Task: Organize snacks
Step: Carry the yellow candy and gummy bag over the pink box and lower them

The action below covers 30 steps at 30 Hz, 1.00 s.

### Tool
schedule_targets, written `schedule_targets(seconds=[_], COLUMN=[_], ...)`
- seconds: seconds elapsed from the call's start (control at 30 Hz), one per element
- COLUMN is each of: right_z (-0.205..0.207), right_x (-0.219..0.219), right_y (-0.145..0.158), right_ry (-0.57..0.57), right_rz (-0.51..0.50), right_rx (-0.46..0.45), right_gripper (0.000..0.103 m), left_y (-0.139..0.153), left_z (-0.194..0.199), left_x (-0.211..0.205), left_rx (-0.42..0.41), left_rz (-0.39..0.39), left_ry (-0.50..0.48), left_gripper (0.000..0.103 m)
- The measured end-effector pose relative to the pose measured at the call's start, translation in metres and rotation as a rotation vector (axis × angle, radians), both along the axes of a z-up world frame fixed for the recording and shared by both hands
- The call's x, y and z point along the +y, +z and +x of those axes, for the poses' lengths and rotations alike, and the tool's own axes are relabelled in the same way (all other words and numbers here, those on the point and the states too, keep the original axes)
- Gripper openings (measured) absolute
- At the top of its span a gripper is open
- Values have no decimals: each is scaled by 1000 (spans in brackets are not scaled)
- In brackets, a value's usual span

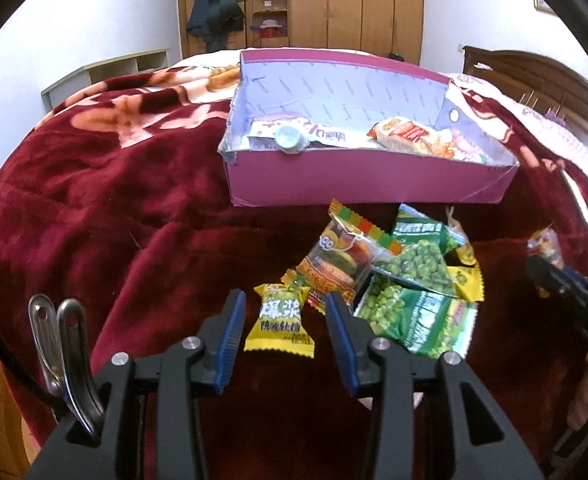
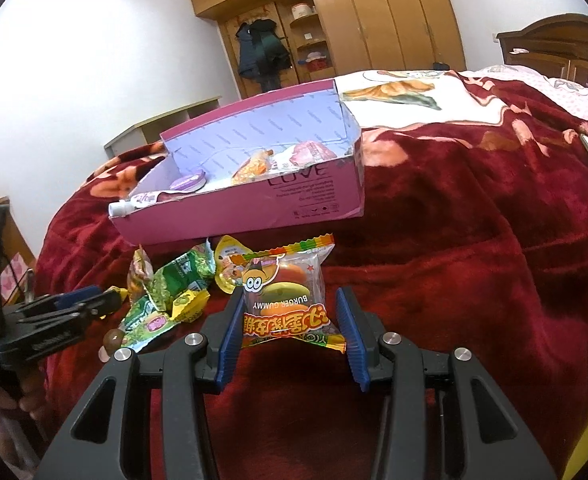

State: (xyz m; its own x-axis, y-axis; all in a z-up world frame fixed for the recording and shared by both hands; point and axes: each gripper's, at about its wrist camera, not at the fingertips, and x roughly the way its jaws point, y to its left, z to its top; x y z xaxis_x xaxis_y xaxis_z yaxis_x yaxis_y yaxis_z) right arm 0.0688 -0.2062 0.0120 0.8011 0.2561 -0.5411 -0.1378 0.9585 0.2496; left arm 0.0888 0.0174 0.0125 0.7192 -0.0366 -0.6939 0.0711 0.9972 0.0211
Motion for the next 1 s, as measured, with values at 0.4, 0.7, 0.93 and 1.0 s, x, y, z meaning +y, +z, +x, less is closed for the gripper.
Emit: schedule_targets(seconds=[0.4, 0.7, 0.93, 1.0], right_z=[4, 2, -4, -4], right_x=[2, 7, 13, 14], right_y=[-5, 0, 8, 12], right_ry=[13, 17, 29, 31], right_rz=[8, -6, -20, -25], right_rx=[22, 12, -7, -14], right_gripper=[46, 46, 46, 46], left_y=[-8, 11, 33, 40], left_z=[3, -11, -12, -9], left_x=[11, 16, 18, 19], left_rx=[-15, -54, -107, -122], left_rz=[-15, -85, -99, -97], left_ry=[36, 29, 14, 10], left_gripper=[33, 33, 33, 33])
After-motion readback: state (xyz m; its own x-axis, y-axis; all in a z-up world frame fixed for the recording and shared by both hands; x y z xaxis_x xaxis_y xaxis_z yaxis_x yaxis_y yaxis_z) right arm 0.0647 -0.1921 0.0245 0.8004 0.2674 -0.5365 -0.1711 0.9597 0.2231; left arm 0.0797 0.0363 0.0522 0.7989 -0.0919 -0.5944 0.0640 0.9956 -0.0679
